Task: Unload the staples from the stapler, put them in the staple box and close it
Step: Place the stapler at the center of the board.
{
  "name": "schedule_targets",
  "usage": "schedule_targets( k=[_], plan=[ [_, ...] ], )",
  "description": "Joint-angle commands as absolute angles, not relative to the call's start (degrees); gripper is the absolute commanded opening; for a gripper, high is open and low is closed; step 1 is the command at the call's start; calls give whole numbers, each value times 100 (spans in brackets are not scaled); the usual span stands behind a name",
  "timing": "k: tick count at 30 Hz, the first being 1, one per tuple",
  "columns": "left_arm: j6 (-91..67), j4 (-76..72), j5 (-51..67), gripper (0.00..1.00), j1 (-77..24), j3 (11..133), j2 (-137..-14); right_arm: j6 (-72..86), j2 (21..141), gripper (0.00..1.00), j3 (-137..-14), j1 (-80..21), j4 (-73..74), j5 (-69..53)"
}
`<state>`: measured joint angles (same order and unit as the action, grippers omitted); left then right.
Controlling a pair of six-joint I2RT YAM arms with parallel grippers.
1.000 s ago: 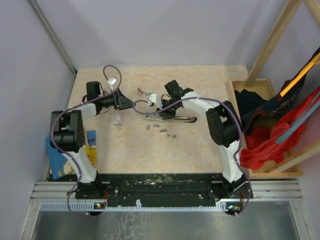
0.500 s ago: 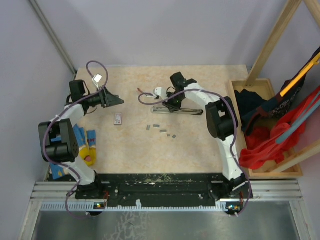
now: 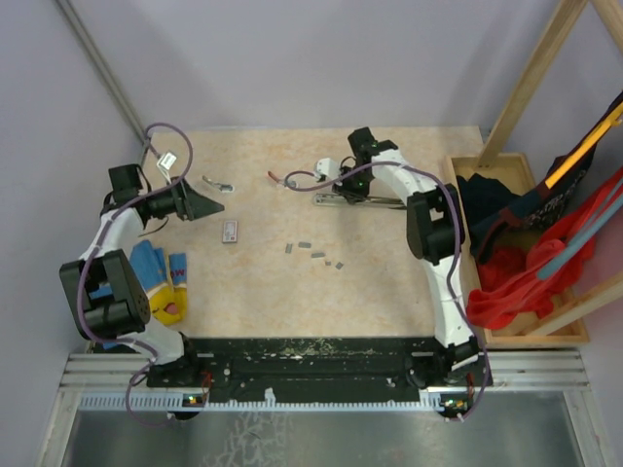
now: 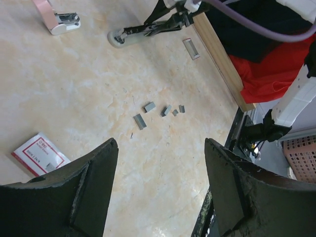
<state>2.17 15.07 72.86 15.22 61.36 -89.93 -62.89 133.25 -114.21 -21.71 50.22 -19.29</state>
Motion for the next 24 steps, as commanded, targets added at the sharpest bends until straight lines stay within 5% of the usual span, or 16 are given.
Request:
schedule_targets(
  k=[1, 18, 24],
  plan=[
    [1323, 2552, 7605, 76, 1792, 6195, -8773, -6744, 13559, 11, -11540, -1760, 5194, -1403],
    [2354, 3531, 8180, 80, 2365, 6237, -8927, -7545, 13891, 12, -12003, -1306, 5315, -839],
    [2466, 3630, 8279, 98, 2382, 6249, -8956, -7663, 13906, 18, -12046, -1305, 5221, -796]
  ],
)
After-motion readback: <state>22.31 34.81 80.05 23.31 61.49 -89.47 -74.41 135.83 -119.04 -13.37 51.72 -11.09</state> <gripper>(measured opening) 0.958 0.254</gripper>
